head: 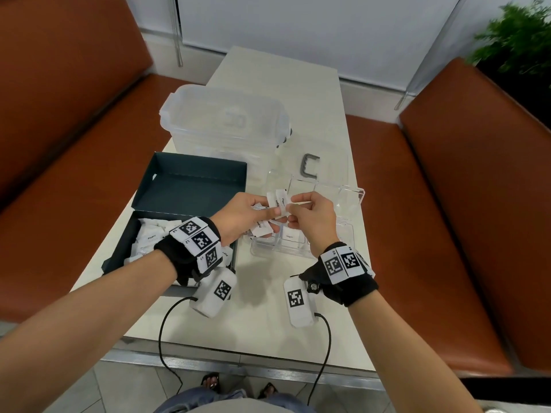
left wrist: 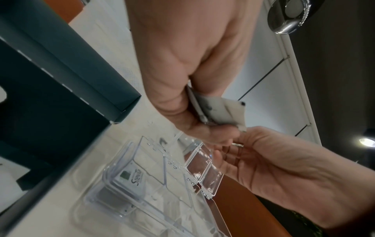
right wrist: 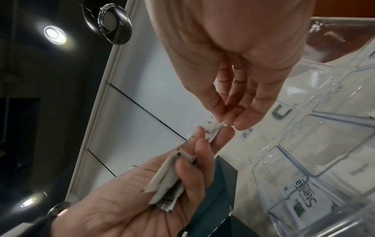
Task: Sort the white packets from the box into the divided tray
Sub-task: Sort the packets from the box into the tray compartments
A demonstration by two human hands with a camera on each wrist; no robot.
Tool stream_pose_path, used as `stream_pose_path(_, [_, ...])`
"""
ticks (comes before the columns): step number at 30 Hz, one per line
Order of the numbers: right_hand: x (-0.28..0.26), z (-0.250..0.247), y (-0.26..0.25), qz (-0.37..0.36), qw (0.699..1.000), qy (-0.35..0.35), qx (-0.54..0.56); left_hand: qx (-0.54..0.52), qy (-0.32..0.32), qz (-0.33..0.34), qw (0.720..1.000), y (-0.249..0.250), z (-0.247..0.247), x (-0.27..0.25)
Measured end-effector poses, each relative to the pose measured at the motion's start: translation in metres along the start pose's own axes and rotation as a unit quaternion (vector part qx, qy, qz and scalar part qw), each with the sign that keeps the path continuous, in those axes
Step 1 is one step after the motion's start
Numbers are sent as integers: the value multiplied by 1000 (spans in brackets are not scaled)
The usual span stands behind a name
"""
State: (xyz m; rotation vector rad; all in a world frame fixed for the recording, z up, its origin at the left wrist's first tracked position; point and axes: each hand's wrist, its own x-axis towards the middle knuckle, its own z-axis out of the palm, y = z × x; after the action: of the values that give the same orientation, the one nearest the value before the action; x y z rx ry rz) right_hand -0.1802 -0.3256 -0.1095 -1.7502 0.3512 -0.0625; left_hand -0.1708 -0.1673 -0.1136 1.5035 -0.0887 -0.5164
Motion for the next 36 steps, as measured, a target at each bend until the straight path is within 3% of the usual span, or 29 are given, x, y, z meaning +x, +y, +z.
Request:
stream_pose_path(10, [2,-12,-5,-49,992,-54,-101,67,-1,-11,998,2,2,4])
stream_pose_path(15, [20,-32,-29,-139,955,-147,-218,154,-33,-5,988,12,9,5])
stream_pose_path(18, [30,-37,-37,-157,933,-173,-272,188,-39,6,981,19,13,7])
stream_pose_path(22, [47,-48,-32,-147,952,-93,-251,158,1,14,987,20,8,10])
stream_pose_path(25, [57,-59,-17,-116,947,-41,-296,129,21,-4,991,14,-2,8])
stream_pose_path(31, [55,-65,24,-23,893,-78,-443,84,40,-26,995,5,-10,3])
stream_pose_path(36, [44,-59,41,-64,838,-50,-540,83,37,-23,996,5,-5,1])
